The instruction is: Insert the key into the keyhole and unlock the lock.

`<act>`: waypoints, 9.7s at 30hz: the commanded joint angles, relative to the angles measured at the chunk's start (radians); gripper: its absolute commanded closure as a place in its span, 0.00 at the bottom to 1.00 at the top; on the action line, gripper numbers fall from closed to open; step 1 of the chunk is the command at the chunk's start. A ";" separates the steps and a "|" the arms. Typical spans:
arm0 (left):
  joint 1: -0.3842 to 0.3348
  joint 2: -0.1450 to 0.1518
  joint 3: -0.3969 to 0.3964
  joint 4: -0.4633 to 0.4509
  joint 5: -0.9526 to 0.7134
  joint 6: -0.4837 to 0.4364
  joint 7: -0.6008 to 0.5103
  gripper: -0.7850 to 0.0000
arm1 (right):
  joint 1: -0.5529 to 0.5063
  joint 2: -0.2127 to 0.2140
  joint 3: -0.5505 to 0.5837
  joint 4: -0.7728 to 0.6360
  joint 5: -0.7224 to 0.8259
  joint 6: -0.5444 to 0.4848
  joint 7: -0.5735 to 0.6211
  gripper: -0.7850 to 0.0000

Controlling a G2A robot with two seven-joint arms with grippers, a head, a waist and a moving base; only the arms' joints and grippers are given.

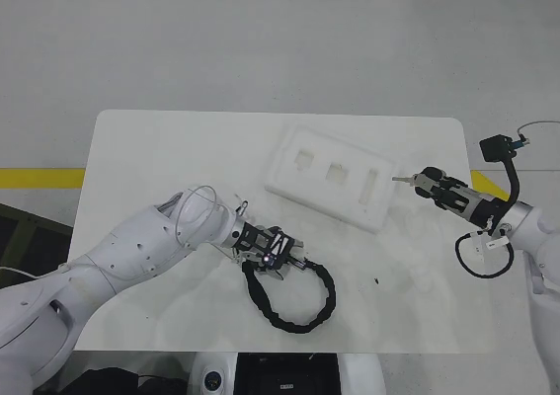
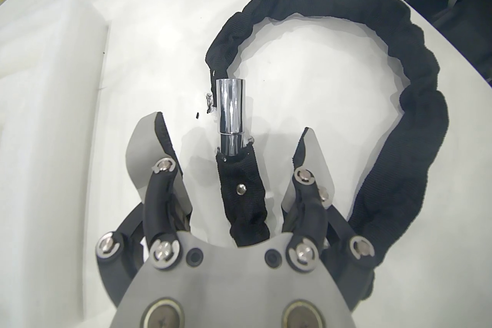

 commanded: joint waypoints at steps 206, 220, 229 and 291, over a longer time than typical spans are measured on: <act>0.092 -0.002 -0.205 0.114 -0.342 -0.140 0.168 1.00 | 0.058 0.037 -0.441 -0.061 -1.413 -0.840 -0.995 0.07; 0.079 0.001 -0.174 0.116 -0.363 -0.140 0.168 1.00 | 0.052 0.051 -0.496 -0.096 -1.644 -0.756 -1.089 0.56; 0.075 0.003 -0.159 0.114 -0.373 -0.140 0.168 1.00 | 0.050 0.057 -0.506 -0.109 -1.663 -0.757 -1.106 0.74; 0.088 0.067 -0.307 0.113 -0.277 -0.138 -0.057 1.00 | -0.010 0.029 -0.500 -0.038 -0.680 -0.471 -0.567 0.00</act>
